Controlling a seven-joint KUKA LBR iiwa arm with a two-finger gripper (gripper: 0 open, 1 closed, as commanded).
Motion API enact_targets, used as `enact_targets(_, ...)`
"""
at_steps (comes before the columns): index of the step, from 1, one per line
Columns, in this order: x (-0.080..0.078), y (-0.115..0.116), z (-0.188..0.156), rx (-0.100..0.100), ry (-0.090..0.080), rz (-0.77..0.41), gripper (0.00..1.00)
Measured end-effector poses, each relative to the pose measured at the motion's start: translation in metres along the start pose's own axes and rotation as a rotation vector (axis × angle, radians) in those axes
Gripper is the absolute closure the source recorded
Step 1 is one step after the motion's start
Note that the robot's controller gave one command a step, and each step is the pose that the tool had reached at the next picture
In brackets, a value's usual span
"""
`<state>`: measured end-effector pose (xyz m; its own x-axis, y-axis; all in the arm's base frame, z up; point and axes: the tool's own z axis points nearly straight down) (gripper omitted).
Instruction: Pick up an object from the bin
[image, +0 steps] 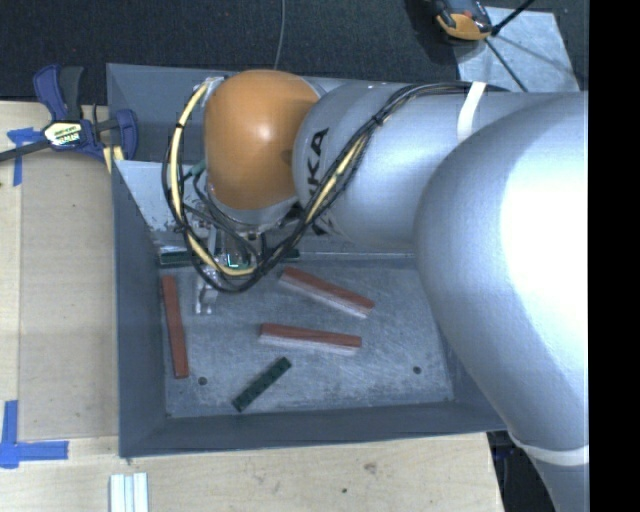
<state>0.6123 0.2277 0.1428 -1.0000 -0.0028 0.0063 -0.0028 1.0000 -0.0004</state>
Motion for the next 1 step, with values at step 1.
enact_targets(1,-0.0023,-0.0009,-0.0053,-0.002,-0.008,0.003,0.0)
